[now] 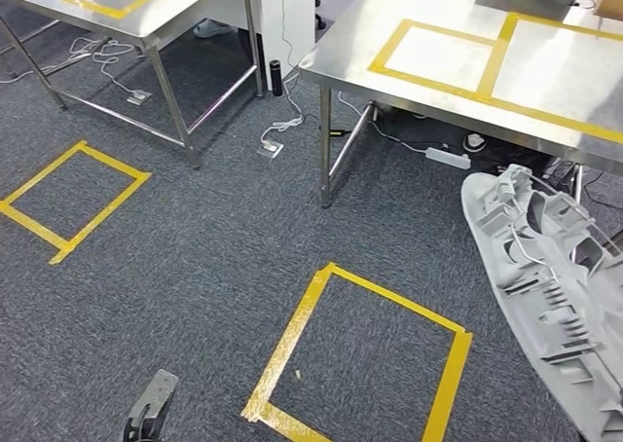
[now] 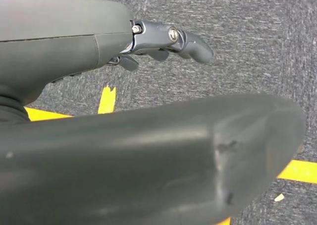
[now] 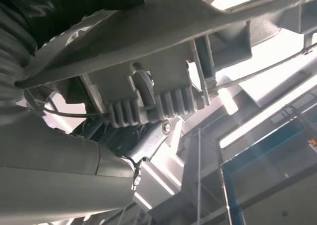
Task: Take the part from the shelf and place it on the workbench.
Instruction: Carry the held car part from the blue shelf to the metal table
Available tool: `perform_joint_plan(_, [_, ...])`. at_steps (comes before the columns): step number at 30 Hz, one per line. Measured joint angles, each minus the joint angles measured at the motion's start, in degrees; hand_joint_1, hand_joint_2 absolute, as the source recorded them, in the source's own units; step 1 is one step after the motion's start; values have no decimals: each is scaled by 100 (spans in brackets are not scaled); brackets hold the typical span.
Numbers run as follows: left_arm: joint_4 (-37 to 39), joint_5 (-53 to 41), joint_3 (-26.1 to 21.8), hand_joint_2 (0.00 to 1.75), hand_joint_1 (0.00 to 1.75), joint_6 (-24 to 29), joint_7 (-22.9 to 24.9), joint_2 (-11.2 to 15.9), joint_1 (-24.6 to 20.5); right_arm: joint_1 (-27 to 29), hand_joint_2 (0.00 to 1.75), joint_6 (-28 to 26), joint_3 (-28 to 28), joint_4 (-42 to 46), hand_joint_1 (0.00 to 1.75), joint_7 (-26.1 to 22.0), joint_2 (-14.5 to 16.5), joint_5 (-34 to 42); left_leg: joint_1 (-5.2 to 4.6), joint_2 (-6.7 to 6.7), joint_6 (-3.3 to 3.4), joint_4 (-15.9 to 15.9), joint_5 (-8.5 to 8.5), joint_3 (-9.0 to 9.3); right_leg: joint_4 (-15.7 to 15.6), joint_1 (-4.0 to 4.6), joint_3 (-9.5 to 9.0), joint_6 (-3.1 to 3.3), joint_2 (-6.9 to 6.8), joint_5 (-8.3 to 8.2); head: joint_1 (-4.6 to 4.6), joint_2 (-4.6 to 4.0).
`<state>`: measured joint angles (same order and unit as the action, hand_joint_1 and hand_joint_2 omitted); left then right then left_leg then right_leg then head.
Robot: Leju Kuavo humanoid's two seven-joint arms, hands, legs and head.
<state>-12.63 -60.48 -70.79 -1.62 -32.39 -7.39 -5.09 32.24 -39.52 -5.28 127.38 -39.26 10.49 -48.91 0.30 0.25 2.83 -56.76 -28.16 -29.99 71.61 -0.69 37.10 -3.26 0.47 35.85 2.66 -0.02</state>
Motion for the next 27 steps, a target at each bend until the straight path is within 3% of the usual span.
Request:
perform_joint_plan(1, [0, 0, 0, 0, 0, 0, 0, -2, 6, 6, 175, 0, 1, -9, 175, 10, -2, -2, 5, 0, -10, 0, -47, 49, 62, -12, 143, -31, -5, 83, -3, 0])
perform_joint_plan(2, [0, 0, 0, 0, 0, 0, 0, -3, 11, 10, 175, 0, 2, -19, 175, 19, -3, -4, 12, -1, -26, 0, -100, 112, -52, -25, 199, -56, -11, 55, -4, 0])
perform_joint_plan(3, [0, 0, 0, 0, 0, -1, 0, -6, 15, 14, 175, 0, 3, -27, 175, 22, -4, -5, 20, -1, -47, 0, -157, 183, -332, -40, 167, -74, -26, -127, -5, 0])
perform_joint_plan(5, [0, 1, 0, 0, 0, -3, 1, -3, 17, 11, 175, 1, 1, -41, 175, 29, -9, -9, 23, 1, -107, -5, -286, 309, -977, -57, 13, -59, -93, -707, -8, 0])
perform_joint_plan(7, [0, 2, 0, 0, 0, -7, 3, 0, 8, 9, 175, 1, -4, -51, 175, 43, -15, -14, 18, 5, -192, 3, -387, 406, -1255, -30, -98, 53, -131, -979, -5, 0])
perform_joint_plan(10, [0, 2, 0, 0, 0, -9, 6, -4, -14, 22, 175, 1, 3, -54, 175, 68, -23, -23, 34, 2, -303, -186, -336, 435, -1289, -10, -247, 236, -89, -958, 2, -1])
perform_joint_plan(12, [1, 1, 1, 0, 0, -9, 5, -15, -24, 17, 175, 0, 2, -54, 175, 70, -25, -28, 46, -1, -342, -715, -345, 150, -1313, -21, -353, 317, -73, -917, 26, -1])
perform_joint_plan(13, [2, 2, 2, 0, 0, -9, 5, -19, -23, 14, 175, 0, 0, -54, 175, 69, -25, -29, 48, -2, -356, -1063, -446, -71, -1317, -20, -391, 346, -67, -883, 36, -1])
perform_joint_plan(15, [2, 5, 1, 0, 0, -9, 6, -18, -10, 14, 175, 0, -1, -56, 175, 72, -26, -33, 47, -2, -370, -1601, -815, -497, -1317, -10, -471, 373, -36, -804, 53, -1])
perform_joint_plan(16, [2, 8, 0, 0, 0, -9, 7, -14, 0, 16, 175, 0, -1, -57, 175, 73, -26, -37, 45, -2, -366, -1679, -954, -632, -1317, -5, -520, 373, -20, -759, 57, -1])
perform_joint_plan(17, [2, 8, -1, 0, 0, -9, 7, -11, 7, 17, 175, 0, -1, -58, 175, 76, -26, -42, 44, -2, -351, -1590, -963, -689, -1317, -1, -578, 367, -5, -712, 60, 0])
perform_joint_plan(18, [2, 8, -2, 0, 0, -9, 6, -9, 11, 17, 175, 0, -2, -58, 175, 80, -26, -48, 40, -2, -323, -1351, -818, -672, -1317, 3, -640, 358, 3, -663, 62, -1])
perform_joint_plan(20, [2, 9, -2, 0, 0, -9, 6, -3, 18, 13, 175, 1, -3, -60, 175, 90, -26, -60, 9, -6, -245, -701, -279, -529, -1316, 15, -740, 322, 9, -568, 63, -1])
perform_joint_plan(21, [2, 11, -1, 0, 0, -8, 6, 1, 21, 10, 175, 1, -3, -62, 175, 92, -26, -64, -13, -20, -211, -480, -171, -470, -1316, 21, -768, 287, 20, -518, 67, -1])
perform_joint_plan(24, [3, 19, -3, 0, 0, -7, 8, 8, 21, 14, 175, 0, -16, -64, 175, 100, -27, -69, -39, -57, -124, -285, -203, -380, -1293, 33, -878, 148, 45, -445, 74, -1])
perform_joint_plan(25, [3, 20, -4, 0, 0, -8, 8, 3, 18, 17, 175, 0, -21, -63, 175, 103, -28, -71, -28, -54, -91, -254, -125, -335, -1259, 34, -913, 112, 39, -426, 69, -1])
perform_joint_plan(27, [3, 22, -4, 0, 0, -8, 7, -7, 12, 11, 175, -1, -27, -63, 175, 102, -34, -73, -4, -45, -39, -230, -38, -236, -981, 32, -821, 53, 18, -281, 42, -1])
